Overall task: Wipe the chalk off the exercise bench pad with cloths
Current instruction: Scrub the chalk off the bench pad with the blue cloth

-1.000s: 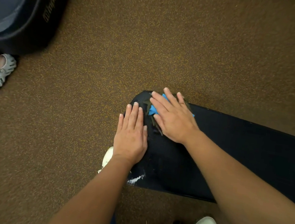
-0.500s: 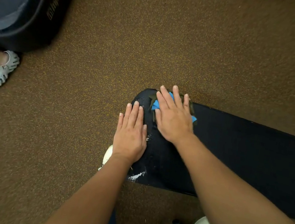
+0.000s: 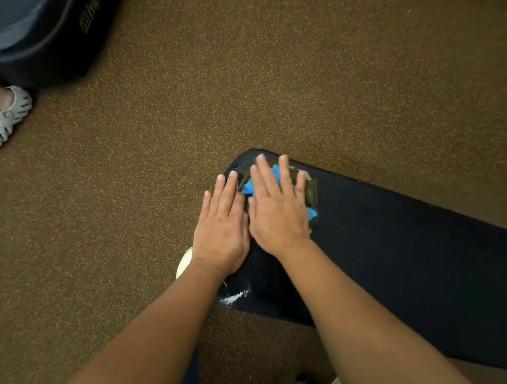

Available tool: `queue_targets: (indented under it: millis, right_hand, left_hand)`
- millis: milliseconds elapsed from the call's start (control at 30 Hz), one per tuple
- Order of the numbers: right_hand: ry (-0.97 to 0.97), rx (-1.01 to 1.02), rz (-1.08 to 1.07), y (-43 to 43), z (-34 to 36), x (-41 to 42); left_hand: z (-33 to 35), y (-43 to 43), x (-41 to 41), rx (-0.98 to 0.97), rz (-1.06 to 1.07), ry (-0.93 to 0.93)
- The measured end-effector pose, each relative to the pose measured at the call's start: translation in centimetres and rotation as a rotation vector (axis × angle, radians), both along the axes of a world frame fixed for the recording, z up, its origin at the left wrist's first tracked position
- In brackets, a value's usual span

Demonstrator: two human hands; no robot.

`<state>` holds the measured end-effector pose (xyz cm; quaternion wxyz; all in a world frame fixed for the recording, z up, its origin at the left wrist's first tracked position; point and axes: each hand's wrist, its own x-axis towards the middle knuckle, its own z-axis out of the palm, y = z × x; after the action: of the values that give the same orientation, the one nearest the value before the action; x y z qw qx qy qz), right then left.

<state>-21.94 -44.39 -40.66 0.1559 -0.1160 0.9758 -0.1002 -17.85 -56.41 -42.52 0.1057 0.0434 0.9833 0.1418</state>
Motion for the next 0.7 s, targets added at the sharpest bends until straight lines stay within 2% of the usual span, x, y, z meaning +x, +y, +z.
queue_targets:
  millis: [133, 200, 267, 333, 500, 567, 667, 700]
  right_hand:
    - [0.049, -0.018, 0.28, 4.6, 0.0, 0.3]
    - [0.041, 0.025, 0.17, 5.1, -0.2, -0.9]
    - [0.033, 0.035, -0.062, 3.1, -0.1, -1.5]
    - [0.025, 0.029, -0.114, 0.9, -0.1, -0.7]
    - [0.068, 0.025, 0.296, 4.8, -0.2, 2.8]
    - [0.068, 0.05, 0.217, 6.0, -0.4, 2.0]
    - [0.038, 0.067, -0.124, 3.3, -0.4, 0.9]
    - [0.038, 0.075, -0.174, 2.0, -0.4, 1.2]
  left_hand:
    - [0.0, -0.2, 0.5, -0.013, -0.019, 0.019]
    - [-0.1, -0.2, 0.5, -0.011, -0.011, 0.02]
    - [-0.1, -0.1, 0.4, -0.021, -0.006, 0.016]
    - [-0.2, -0.1, 0.4, -0.034, -0.011, 0.012]
    - [-0.1, -0.3, 0.5, -0.019, -0.027, 0.02]
    - [-0.1, -0.3, 0.5, -0.02, -0.02, 0.021]
    - [-0.2, -0.2, 0.6, -0.023, -0.008, 0.019]
    - [-0.2, -0.2, 0.5, -0.027, -0.007, 0.017]
